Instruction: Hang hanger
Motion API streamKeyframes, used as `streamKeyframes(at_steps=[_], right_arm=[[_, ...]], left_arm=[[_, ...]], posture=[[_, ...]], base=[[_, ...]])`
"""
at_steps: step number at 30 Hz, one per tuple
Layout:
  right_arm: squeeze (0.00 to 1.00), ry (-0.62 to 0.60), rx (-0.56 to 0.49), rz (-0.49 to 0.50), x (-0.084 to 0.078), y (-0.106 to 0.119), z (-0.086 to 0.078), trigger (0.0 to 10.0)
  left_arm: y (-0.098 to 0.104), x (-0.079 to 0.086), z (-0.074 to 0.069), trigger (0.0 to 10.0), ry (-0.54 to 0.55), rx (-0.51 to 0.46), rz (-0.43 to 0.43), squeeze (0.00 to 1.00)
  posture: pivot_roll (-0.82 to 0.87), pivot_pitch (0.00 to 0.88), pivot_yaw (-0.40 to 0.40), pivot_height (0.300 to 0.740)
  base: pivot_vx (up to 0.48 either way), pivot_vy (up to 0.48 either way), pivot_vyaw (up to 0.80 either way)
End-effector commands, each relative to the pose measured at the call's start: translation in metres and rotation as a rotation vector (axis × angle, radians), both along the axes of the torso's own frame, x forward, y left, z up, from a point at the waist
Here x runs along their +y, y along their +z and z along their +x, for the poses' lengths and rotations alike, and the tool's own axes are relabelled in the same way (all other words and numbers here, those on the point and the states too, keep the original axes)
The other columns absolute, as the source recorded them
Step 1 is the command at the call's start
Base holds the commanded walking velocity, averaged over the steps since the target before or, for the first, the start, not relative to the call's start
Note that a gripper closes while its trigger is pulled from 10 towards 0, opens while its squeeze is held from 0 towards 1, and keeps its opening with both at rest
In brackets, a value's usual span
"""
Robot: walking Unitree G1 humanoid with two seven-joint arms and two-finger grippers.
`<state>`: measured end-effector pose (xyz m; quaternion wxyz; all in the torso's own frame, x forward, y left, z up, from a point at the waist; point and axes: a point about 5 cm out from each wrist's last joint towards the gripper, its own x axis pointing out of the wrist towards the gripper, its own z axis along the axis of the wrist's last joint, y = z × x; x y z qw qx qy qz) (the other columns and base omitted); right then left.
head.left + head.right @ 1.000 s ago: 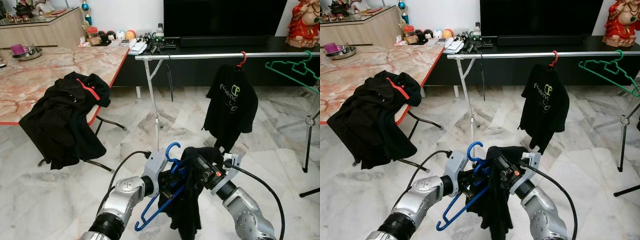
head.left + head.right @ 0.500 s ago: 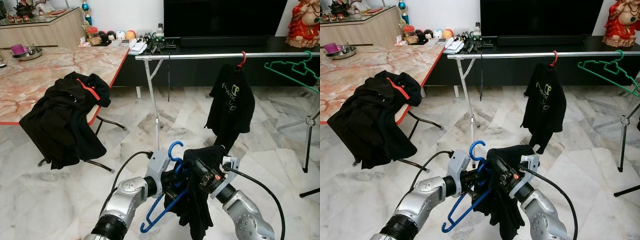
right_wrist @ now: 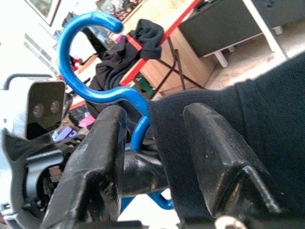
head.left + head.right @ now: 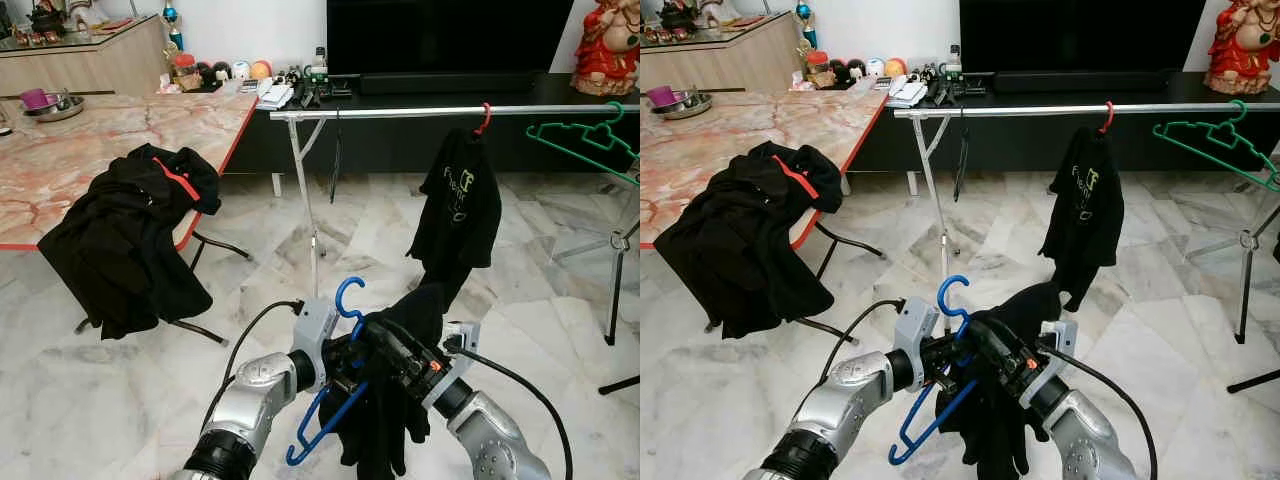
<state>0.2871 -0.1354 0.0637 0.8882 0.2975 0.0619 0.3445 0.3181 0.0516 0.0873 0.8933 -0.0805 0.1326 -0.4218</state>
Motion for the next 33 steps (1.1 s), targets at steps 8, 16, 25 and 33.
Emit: streamKeyframes(at_steps=[8,16,25,33], right_arm=[[1.00,-0.124,0.016,0.013,-0.019,-0.003,-0.015,10.0],[1.00,-0.123,0.031,-0.004,-0.027,-0.004,-0.029,10.0],[1.00,-0.376,-0.010,-0.119,-0.060,0.011,-0.018,10.0],[0.00,-0.613,-0.207,-0.171,-0.105,0.086,0.026,10.0]], left_arm=[[0.007,0.004,0.004,10.0,0.028,-0.037,-0.018,0.00],[0.005,0.005,0.005,10.0,0.047,-0.033,-0.014,0.00],[-0.001,0.013,0.006,10.0,0.068,-0.035,0.041,0.00],[-0.011,0.021,0.001,10.0,0.019,-0.030,0.130,0.00]], posture=[[0.03,0.039,0.017,0.740],[0.03,0.035,0.014,0.740],[0.02,0.012,0.021,0.740],[0.00,0.000,0.023,0.740]], base=[[0.000,0.000,0.00],[0.000,0.000,0.00],[0.000,0.000,0.00],[0.000,0.000,0.00]])
